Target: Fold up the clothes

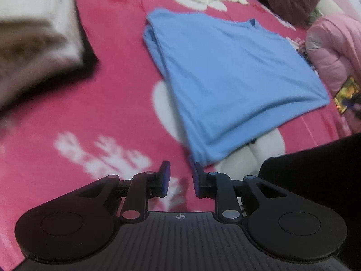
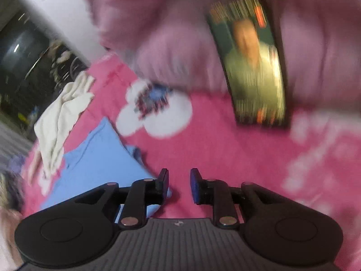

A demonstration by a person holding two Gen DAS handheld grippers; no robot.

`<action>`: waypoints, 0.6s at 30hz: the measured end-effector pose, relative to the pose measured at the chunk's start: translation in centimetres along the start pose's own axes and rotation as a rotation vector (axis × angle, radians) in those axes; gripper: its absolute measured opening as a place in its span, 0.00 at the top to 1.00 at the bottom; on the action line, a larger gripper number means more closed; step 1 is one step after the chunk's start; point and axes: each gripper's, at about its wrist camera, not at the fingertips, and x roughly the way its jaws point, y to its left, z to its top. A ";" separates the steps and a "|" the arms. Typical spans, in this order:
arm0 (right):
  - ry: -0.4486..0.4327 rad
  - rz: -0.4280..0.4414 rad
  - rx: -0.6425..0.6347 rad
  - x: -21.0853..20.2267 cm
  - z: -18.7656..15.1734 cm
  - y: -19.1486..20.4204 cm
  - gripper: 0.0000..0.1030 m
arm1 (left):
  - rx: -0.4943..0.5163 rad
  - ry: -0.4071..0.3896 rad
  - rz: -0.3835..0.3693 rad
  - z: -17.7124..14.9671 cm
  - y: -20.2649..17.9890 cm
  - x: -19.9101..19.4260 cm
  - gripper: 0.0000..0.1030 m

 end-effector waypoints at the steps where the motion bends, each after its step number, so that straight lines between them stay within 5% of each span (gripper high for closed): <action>1: -0.019 0.012 -0.064 -0.6 0.1 1.0 0.77 | 0.018 -0.035 0.019 0.6 0.0 -0.5 0.80; 3: -0.042 0.044 -0.204 -0.9 0.2 4.0 0.77 | 0.039 -0.109 0.038 1.9 -0.1 -1.2 0.77; 8: -0.021 0.174 -0.405 3.1 -0.6 11.4 0.77 | 0.039 -0.230 -0.049 6.8 -1.9 1.5 0.73; 13: 0.101 0.216 -0.584 8.6 -1.9 17.4 0.77 | 0.095 -0.132 0.006 7.0 -4.0 6.7 0.73; 18: 0.153 0.174 -0.626 14.2 -0.7 18.5 0.77 | 0.141 -0.127 0.037 5.7 -4.1 7.3 0.73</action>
